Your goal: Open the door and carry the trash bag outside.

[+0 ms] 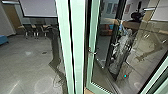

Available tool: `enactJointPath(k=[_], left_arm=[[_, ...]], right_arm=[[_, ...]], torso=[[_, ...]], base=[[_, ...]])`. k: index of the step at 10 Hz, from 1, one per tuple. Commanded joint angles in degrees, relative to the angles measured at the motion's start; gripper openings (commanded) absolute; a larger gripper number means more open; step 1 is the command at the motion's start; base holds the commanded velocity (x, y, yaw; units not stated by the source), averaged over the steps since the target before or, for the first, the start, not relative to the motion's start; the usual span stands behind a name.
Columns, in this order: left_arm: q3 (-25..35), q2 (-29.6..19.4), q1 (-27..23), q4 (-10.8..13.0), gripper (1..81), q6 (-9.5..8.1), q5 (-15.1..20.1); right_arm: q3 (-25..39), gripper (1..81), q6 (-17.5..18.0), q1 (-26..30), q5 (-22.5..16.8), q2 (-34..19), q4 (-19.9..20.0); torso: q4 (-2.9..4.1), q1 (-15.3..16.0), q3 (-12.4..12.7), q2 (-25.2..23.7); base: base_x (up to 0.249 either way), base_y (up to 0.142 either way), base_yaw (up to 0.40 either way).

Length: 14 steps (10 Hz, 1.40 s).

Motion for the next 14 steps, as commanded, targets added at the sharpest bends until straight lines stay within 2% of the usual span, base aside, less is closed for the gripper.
enactJointPath(k=[1, 3, 4, 5, 8, 9, 10, 11, 14], left_arm=[[0.17, 0.07, -2.55, 0.23, 1.0, -0.05, 3.14], [0.17, -0.02, -2.55, 0.23, 1.0, -0.05, 3.14], [0.17, -0.02, -2.55, 0.23, 1.0, 0.03, 3.14], [0.17, -0.02, -2.55, 0.23, 1.0, 0.03, 3.23], [0.17, -0.37, -2.55, 0.23, 1.0, 0.03, 3.23], [0.17, -0.37, -2.55, 0.23, 1.0, 0.03, 3.23], [0.17, -0.37, -2.55, 0.23, 1.0, 0.03, 3.23], [0.17, -0.45, -2.55, 0.23, 1.0, 0.03, 3.14], [0.17, -0.46, -2.64, 0.23, 1.0, 0.03, 3.14]], right_arm=[[-15.74, 81.1, 0.47, -4.71, 14.32, 6.46, 2.83], [-22.77, 81.1, -0.15, -7.17, 13.97, 11.82, 3.88], [-24.53, 81.1, -4.8, -7.96, 12.22, 15.07, 4.94], [-26.18, 81.1, -15.33, -8.57, 8.98, 18.03, 11.75], [-28.38, 81.1, -49.98, -8.76, 6.59, 22.01, 46.76], [-30.48, 81.1, -58.44, -8.23, 6.5, 23.15, 56.0], [-33.13, 81.1, -62.37, -8.14, 6.24, 24.03, 64.06], [-34.88, 81.1, -62.38, -7.7, 6.24, 25.09, 66.63], [-43.86, 81.1, -62.82, -7.52, 6.59, 30.72, 67.08]], torso=[[0.0, 0.0, 0.0, 0.0], [0.0, -0.02, 0.02, -0.02], [0.0, -0.05, 0.05, -0.02], [0.0, -0.06, 0.05, -0.02], [0.0, -0.06, 0.07, -0.02], [0.0, -0.06, 0.07, -0.02], [0.0, -0.06, 0.07, -0.02], [0.0, -0.09, 0.07, -0.05], [0.0, -0.09, 0.09, -0.05]], base=[[0.0, 0.0, 0.0], [0.0, 0.0, 0.0], [0.0, 0.0, 0.0], [0.0, 0.0, 0.0], [0.0, 0.0, 0.0], [0.0, 0.0, 0.0], [0.0, 0.0, 0.0], [0.0, 0.0, 0.0], [0.0, 0.0, 0.0]])
